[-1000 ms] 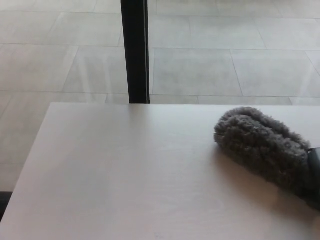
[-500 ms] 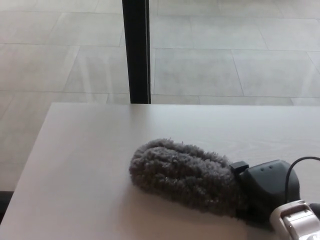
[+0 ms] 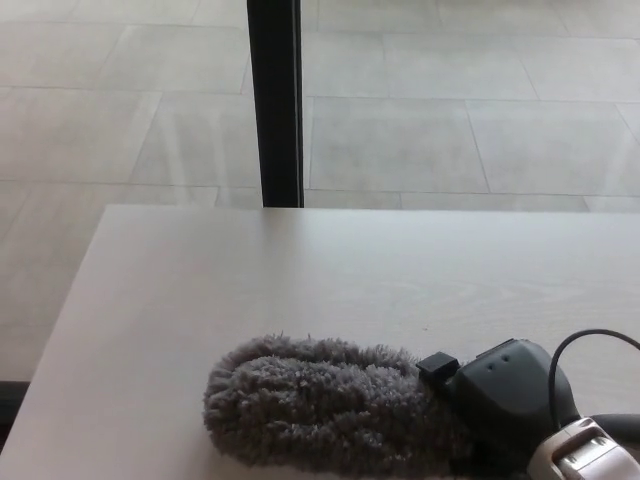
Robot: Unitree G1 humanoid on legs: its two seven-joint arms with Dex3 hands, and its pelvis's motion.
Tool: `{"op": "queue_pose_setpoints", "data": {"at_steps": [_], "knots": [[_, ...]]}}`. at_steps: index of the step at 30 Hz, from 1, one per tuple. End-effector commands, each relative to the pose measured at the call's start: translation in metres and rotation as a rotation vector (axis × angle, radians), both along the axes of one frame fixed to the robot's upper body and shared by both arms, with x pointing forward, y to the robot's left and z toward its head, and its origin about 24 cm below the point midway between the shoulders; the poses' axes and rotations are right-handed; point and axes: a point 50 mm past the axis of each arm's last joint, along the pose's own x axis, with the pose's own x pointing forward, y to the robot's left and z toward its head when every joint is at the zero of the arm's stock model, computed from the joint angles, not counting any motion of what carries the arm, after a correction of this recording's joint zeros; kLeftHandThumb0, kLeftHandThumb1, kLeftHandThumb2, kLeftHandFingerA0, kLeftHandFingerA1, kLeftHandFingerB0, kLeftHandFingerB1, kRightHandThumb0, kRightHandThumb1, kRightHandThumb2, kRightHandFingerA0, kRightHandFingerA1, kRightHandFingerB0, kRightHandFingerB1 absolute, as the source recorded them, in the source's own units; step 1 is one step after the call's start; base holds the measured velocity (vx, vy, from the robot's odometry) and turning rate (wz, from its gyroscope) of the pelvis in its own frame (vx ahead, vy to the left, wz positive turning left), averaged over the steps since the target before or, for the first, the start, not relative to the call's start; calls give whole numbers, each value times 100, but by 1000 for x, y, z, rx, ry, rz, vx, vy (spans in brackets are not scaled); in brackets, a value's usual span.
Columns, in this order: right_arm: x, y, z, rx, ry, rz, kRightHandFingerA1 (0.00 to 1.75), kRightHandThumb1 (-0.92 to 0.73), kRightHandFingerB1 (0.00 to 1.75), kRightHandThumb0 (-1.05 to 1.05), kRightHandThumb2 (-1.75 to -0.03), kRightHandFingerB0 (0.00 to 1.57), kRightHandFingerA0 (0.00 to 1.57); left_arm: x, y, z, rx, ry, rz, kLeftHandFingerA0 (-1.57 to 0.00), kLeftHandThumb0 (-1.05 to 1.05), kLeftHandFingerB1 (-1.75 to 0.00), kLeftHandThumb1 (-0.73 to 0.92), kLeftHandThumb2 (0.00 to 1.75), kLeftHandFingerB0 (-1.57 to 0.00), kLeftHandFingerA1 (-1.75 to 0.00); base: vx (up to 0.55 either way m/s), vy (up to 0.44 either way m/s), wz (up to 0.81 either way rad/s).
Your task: The robot uses its right hand to pick up the duster kept in the middle of the desk and use it to wipe the desk by swiping its surface twice
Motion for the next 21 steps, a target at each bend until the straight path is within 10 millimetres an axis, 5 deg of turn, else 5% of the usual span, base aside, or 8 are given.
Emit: {"op": "queue_pose_setpoints", "data": {"at_steps": [1, 2, 6, 7, 13, 14, 20, 21], "knots": [[-13, -14, -24, -111, 120, 29, 131, -45, 100, -33, -92, 82, 116, -1, 6, 5, 16, 2, -1, -61, -49, -52, 74, 62, -61, -66, 0, 0, 0], [-11, -16, -23, -111, 115, 25, 171, -60, 107, -27, -66, 80, 87, -1, 6, 5, 16, 3, -1, -62, -49, -52, 73, 62, -62, -67, 0, 0, 0], [1, -19, -17, -76, 74, 22, 172, -61, 90, -28, -62, 83, 87, -1, 5, 4, 33, 6, -19, -63, -49, -52, 74, 62, -59, -66, 0, 0, 0], [7, -16, -13, -75, 47, 23, 175, -62, 118, -26, -72, 78, 86, -2, 5, 3, 7, -3, 15, -63, -51, -53, 71, 61, -61, -68, 0, 0, 0], [25, -10, -6, -11, 42, -23, 175, -56, 141, -23, -79, 76, 88, -3, 4, 2, 12, 9, 1, -61, -49, -51, 73, 62, -59, -64, 0, 0, 0], [30, -11, -4, -6, 39, -48, 162, -53, 128, -19, -90, 79, 111, -3, 4, 2, 14, 11, 2, -63, -51, -52, 71, 61, -61, -65, 0, 0, 0], [58, -21, 2, -34, 38, -247, 175, -53, 124, -27, -79, 74, 90, -5, 2, 0, 16, 13, 3, -63, -50, -52, 72, 61, -61, -67, 0, 0, 0], [62, -26, 3, -51, 48, -294, 172, -57, 79, -28, -71, 56, 87, -5, 2, 0, 6, 7, 8, -64, -50, -52, 72, 61, -62, -68, 0, 0, 0]]}}
